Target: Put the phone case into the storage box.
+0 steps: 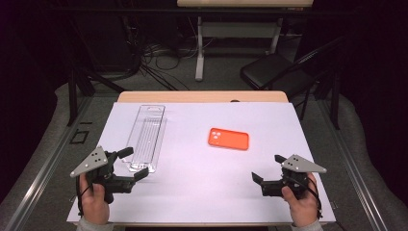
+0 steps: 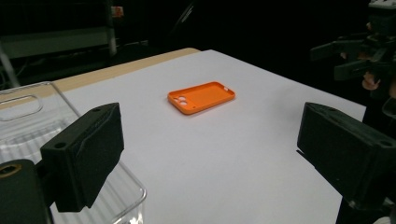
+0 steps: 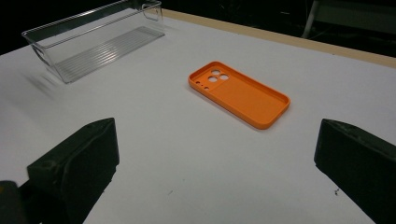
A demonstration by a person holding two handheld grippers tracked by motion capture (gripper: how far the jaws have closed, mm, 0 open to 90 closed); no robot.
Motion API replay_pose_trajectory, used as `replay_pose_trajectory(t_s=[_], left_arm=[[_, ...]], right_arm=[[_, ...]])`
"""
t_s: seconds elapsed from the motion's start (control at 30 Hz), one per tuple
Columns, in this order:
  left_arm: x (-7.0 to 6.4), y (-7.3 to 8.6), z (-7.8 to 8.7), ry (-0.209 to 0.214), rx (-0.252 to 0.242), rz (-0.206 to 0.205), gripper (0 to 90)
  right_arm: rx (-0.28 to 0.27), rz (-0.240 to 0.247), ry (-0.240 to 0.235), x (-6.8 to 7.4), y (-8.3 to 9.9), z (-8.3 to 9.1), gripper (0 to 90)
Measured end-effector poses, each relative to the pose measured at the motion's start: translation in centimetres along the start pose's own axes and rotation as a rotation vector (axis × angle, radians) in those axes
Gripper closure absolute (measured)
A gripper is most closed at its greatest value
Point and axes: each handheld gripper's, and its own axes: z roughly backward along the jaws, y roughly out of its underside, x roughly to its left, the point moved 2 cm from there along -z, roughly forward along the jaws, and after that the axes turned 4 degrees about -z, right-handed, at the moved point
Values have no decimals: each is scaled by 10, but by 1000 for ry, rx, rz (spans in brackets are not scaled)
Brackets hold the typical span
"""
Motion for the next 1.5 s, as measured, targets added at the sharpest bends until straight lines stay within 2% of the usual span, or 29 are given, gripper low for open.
replay_pose_trajectory(t_s=[0.2,0.3,0.43,0.53,0.83,0.97,1.07,1.13,1.3,1.4,1.47,1.5], left_arm=[[11,-17,-5,9,0,22,74],[15,-23,-7,4,8,17,74],[20,-28,-13,6,20,17,74],[23,-30,-19,15,32,27,74],[29,-34,-35,-19,83,10,74],[30,-39,-40,-9,72,24,74],[29,-44,-44,-6,66,17,74],[30,-46,-47,-4,70,11,74],[37,-50,-51,2,85,27,74],[40,-50,-51,-11,100,14,74],[42,-49,-50,-22,100,20,74],[42,-49,-50,-21,99,23,74]], right_arm=[[21,8,11,0,-10,-5,0],[39,46,29,2,-19,-10,0],[46,60,37,3,-27,-15,0],[61,55,30,1,-35,-21,0],[93,61,15,-5,-49,-38,0],[116,53,35,-8,-54,-42,3],[143,45,51,-13,-60,-46,4],[148,45,52,-15,-62,-47,4],[168,37,64,-20,-72,-52,5],[186,35,70,-22,-78,-56,5],[192,36,70,-23,-82,-60,5],[215,34,70,-24,-85,-66,5]])
